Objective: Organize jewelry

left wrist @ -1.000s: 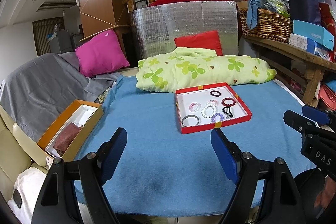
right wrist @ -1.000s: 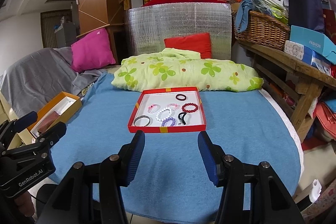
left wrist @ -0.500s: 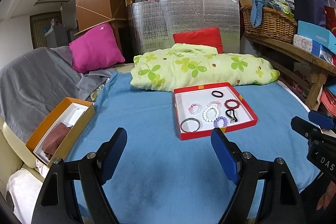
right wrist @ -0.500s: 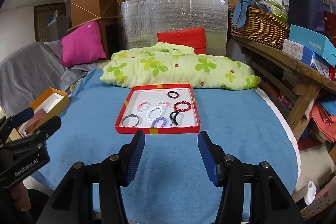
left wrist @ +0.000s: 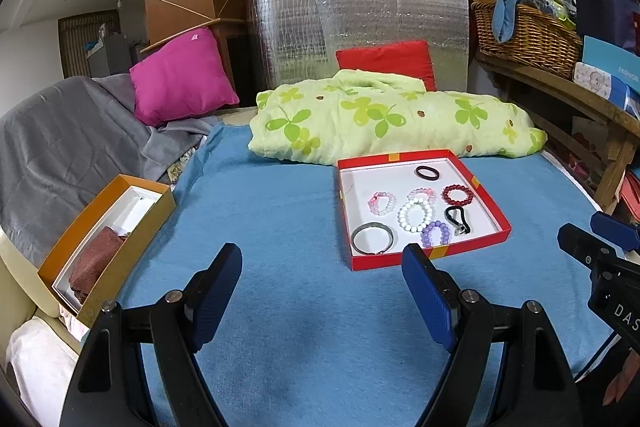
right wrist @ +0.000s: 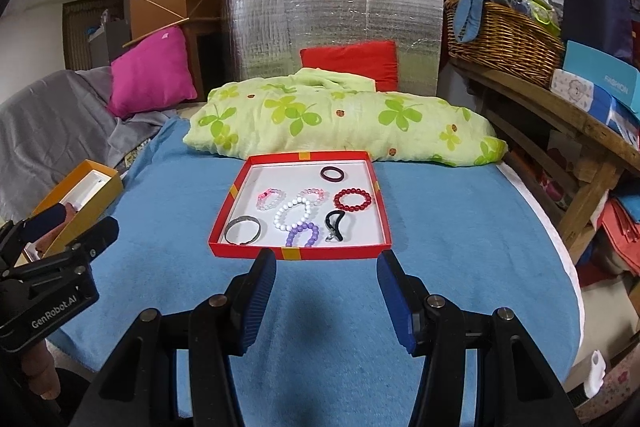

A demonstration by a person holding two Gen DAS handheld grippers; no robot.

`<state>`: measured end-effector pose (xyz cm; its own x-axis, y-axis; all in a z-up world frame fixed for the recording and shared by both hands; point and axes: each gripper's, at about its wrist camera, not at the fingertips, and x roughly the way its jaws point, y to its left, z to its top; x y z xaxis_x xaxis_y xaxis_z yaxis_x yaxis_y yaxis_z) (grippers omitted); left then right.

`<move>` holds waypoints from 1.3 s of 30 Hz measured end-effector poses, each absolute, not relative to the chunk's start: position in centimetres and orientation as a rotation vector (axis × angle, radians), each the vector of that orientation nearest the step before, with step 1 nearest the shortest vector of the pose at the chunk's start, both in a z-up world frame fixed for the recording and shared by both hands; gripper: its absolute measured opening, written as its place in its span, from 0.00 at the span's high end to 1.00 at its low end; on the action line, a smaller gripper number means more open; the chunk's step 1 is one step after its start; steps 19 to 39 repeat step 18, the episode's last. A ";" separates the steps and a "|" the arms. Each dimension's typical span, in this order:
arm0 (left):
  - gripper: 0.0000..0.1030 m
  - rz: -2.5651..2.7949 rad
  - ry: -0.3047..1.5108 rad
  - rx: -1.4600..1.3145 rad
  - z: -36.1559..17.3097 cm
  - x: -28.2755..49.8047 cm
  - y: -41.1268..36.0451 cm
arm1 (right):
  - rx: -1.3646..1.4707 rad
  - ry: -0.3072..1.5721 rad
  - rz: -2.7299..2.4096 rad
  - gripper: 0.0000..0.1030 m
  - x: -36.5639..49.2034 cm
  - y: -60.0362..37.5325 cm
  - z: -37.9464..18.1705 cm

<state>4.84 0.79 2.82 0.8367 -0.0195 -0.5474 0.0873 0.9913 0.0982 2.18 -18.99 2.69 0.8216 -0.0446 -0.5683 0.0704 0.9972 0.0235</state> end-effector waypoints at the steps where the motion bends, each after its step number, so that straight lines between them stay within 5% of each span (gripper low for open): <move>1: 0.20 -0.055 0.577 0.123 2.8 4.9 0.8 | 0.041 0.603 -0.060 0.45 2.3 -18.9 2.7; 39: 0.20 -0.054 0.563 0.147 1.2 8.3 0.1 | 0.048 0.622 -0.045 0.45 5.6 -19.2 1.4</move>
